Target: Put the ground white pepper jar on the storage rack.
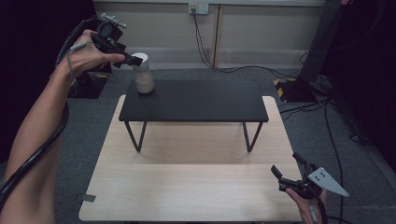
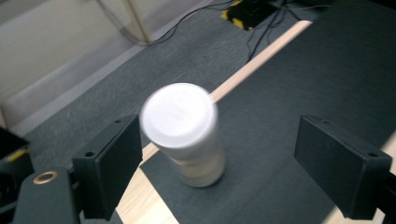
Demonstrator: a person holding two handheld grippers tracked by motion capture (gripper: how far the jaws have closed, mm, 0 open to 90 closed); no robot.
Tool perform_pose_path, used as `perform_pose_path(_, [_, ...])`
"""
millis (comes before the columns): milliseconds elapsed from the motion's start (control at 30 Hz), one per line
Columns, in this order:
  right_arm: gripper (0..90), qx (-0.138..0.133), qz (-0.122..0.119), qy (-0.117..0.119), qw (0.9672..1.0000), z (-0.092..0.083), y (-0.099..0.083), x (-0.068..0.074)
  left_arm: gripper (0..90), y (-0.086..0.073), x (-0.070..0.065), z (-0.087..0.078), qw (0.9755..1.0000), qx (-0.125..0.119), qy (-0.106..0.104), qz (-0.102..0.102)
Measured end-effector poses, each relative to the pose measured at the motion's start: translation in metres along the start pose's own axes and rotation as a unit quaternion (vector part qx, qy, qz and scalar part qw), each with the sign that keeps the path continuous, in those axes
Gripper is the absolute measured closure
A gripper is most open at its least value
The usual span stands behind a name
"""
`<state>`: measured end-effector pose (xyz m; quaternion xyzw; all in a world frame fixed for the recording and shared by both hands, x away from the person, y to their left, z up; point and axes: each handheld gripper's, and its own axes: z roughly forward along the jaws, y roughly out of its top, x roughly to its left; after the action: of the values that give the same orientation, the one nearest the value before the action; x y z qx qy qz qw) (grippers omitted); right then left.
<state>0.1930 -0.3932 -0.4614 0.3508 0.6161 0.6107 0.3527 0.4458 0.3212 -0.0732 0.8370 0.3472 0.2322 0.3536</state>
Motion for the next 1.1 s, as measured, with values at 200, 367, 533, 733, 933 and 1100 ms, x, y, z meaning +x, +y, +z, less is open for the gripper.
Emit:
perform_pose_path(200, [3.5, 0.000, -0.003, 0.003, 1.0000, 0.001, 0.001, 0.001, 14.3, -0.016, -0.018, -0.022, 0.9983, -0.028, -0.035, 0.038])
perform_pose_path(367, [3.4, -0.002, -0.003, 0.004, 1.0000, 0.001, 0.001, 0.001, 14.3, -0.033, -0.036, -0.034, 0.9946, -0.051, -0.061, 0.066])
perform_pose_path(533, [3.4, -0.002, -0.002, 0.005, 1.0000, 0.001, 0.001, 0.001, 14.3, -0.052, -0.063, -0.045, 0.9895, -0.072, -0.075, 0.101])
perform_pose_path(733, [3.5, -0.002, -0.005, 0.007, 1.0000, 0.002, 0.001, 0.002, 14.7, -0.080, -0.091, -0.047, 0.9812, -0.102, -0.104, 0.127])
perform_pose_path(933, [3.5, -0.002, -0.006, 0.009, 0.9999, 0.002, 0.002, 0.003, 14.9, -0.101, -0.116, -0.045, 0.9757, -0.117, -0.117, 0.143])
perform_pose_path(1100, [3.5, -0.001, -0.007, 0.011, 0.9999, 0.003, 0.002, 0.004, 14.8, -0.104, -0.124, -0.042, 0.9758, -0.110, -0.116, 0.149])
